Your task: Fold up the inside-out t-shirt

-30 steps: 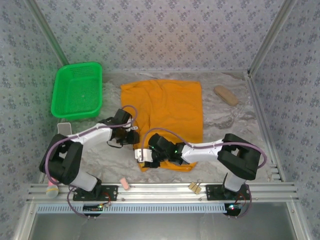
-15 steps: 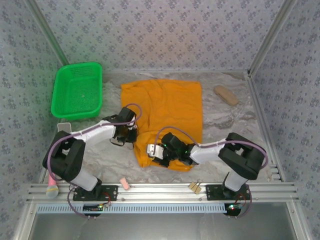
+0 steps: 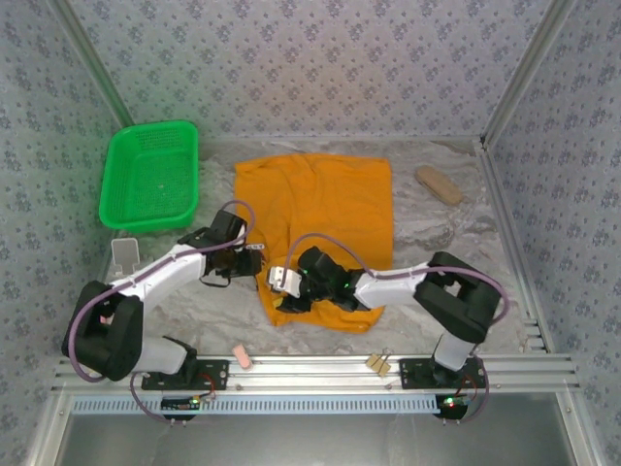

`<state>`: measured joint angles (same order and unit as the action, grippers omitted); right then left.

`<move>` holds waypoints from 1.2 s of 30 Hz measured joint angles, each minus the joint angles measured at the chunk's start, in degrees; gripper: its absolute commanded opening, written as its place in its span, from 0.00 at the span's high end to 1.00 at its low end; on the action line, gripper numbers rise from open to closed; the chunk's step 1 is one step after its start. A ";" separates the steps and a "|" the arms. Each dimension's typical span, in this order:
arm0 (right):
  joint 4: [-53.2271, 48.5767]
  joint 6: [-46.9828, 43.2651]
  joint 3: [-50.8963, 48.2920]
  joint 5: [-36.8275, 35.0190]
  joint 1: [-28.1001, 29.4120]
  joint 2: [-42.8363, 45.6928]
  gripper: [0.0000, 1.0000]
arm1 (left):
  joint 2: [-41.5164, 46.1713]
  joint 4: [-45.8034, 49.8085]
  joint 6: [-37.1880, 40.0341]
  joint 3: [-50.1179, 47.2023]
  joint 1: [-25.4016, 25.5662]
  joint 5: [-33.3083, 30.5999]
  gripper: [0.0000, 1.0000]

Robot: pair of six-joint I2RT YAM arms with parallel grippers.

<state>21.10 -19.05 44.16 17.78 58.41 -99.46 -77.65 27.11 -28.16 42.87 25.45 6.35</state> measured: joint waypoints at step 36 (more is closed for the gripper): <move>-1.68 -3.89 -1.36 -7.06 1.09 7.82 0.65 | 2.99 -3.76 -2.62 -6.40 -2.19 5.70 0.65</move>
<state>19.42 -22.94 42.81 10.72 59.51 -91.64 -74.65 23.35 -30.79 36.47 23.27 12.05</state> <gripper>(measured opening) 0.325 0.378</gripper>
